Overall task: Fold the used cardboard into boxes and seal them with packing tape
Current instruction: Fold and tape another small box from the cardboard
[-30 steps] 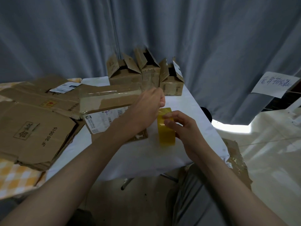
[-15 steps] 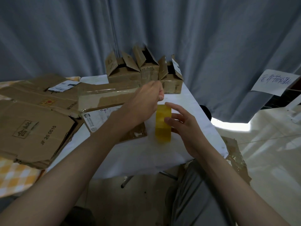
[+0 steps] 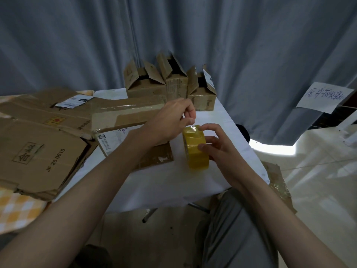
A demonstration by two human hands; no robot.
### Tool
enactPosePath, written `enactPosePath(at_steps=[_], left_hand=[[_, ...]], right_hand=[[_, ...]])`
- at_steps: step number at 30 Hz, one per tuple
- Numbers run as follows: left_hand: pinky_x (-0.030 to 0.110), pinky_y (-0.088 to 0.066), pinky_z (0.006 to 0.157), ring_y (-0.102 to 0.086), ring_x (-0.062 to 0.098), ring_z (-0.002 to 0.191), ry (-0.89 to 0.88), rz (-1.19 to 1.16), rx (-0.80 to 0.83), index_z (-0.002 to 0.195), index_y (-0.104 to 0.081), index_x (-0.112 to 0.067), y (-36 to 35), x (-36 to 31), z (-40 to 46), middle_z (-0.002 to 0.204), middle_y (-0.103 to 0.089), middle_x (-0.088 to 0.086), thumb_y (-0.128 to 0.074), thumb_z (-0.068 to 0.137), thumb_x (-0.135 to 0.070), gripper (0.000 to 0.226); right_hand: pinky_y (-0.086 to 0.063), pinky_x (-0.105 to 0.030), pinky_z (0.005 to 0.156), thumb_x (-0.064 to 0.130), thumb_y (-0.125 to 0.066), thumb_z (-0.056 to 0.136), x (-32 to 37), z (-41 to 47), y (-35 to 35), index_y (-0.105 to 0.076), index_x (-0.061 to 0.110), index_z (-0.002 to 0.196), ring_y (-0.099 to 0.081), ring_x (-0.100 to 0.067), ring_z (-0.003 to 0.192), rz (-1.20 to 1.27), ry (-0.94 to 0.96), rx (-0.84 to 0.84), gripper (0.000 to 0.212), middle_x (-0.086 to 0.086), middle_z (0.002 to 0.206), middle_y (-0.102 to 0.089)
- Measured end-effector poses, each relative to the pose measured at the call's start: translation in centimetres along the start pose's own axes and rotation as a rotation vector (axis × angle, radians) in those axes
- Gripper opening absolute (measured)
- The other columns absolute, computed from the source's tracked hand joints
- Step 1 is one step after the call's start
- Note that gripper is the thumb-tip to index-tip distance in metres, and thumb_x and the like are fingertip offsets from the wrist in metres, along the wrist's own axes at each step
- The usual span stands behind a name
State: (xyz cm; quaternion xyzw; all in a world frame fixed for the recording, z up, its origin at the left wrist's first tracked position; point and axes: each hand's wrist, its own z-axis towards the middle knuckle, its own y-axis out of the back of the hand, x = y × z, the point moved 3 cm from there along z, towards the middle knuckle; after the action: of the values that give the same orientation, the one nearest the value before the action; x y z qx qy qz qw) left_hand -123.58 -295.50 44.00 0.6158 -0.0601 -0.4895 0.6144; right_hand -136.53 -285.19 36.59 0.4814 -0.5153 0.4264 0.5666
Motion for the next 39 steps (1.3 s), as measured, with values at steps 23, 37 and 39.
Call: enactPosePath(at_steps=[23,37,39], left_hand=[[0.026,-0.031,0.087,-0.042,0.006,0.102,0.007,0.257,-0.179,0.114,-0.068,-0.019,1.7,1.7,-0.2,0.117,-0.063,0.0,-0.061,0.097,-0.026,0.02],[0.033,-0.045,0.096,-0.054,0.013,0.111,0.11,0.176,-0.176,0.124,-0.067,-0.019,2.3,7.2,-2.1,0.125,-0.063,0.0,-0.067,0.09,-0.04,0.04],[0.038,-0.047,0.099,-0.054,0.015,0.112,0.112,0.185,-0.169,0.122,-0.069,-0.019,2.1,7.3,-2.2,0.123,-0.063,-0.001,-0.07,0.088,-0.041,0.041]], right_hand=[[-0.056,-0.038,0.066,0.018,-0.066,0.089,1.6,0.3,3.8,-0.036,0.039,0.12,-0.062,-0.024,0.076,-0.516,0.064,-0.111,0.048,-0.008,0.095,-0.067],[-0.048,-0.033,0.082,0.022,-0.067,0.09,0.9,5.0,0.9,-0.069,0.022,0.095,-0.055,-0.018,0.095,-1.062,0.144,-0.19,0.005,0.0,0.098,-0.057],[-0.049,-0.026,0.072,0.014,-0.067,0.088,3.3,6.0,-1.1,-0.07,0.017,0.082,-0.061,-0.006,0.072,-0.794,0.228,-0.251,0.008,0.011,0.073,-0.062]])
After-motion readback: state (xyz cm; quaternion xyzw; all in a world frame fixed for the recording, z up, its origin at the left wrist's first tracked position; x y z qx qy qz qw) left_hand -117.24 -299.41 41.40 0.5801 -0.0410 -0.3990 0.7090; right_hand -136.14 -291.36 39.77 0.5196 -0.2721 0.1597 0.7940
